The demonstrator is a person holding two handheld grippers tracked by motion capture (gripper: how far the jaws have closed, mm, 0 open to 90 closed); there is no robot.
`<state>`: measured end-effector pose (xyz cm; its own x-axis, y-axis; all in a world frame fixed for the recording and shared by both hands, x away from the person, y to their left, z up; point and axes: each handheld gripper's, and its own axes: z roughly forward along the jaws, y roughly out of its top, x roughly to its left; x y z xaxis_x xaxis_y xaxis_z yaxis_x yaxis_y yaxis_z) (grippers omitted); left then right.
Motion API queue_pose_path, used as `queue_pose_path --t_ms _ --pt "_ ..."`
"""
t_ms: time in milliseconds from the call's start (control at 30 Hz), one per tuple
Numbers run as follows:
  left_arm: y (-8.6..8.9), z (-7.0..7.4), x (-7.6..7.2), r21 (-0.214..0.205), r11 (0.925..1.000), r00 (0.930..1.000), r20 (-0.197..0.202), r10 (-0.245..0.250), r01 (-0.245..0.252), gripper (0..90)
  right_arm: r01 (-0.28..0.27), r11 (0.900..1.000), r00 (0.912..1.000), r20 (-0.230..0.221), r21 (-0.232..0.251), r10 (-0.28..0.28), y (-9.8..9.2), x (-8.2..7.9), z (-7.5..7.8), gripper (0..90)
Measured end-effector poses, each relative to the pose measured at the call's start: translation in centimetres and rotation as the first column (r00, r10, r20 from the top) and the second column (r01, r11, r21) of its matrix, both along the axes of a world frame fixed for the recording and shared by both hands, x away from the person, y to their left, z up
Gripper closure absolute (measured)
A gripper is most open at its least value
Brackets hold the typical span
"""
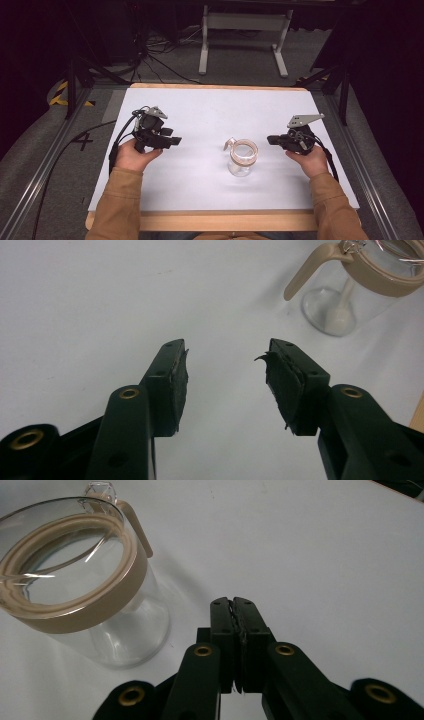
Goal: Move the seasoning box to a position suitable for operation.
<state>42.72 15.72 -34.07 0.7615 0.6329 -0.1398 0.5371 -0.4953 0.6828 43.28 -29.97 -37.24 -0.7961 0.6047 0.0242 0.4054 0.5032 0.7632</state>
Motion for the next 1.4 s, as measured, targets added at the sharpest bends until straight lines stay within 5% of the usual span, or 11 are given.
queue_pose_path --t_ms 333,933,1400 --pt "-0.2 0.3 -0.2 -0.001 0.9999 0.9999 0.012 -0.011 0.011 51.0 -0.014 0.9999 0.9999 -0.008 0.000 0.014 0.6 0.0 -0.3 88.1" --pt "-0.4 0.3 -0.3 -0.003 0.9999 0.9998 0.010 -0.016 0.016 51.0 -0.083 0.9916 0.9957 -0.049 -0.099 0.078 4.4 -0.3 -2.5 88.9" --pt "-0.7 0.2 0.0 -0.008 0.9997 0.9997 -0.001 -0.024 0.024 50.8 -0.105 0.9868 0.9927 -0.073 -0.124 0.096 5.0 -0.6 -2.9 89.5"
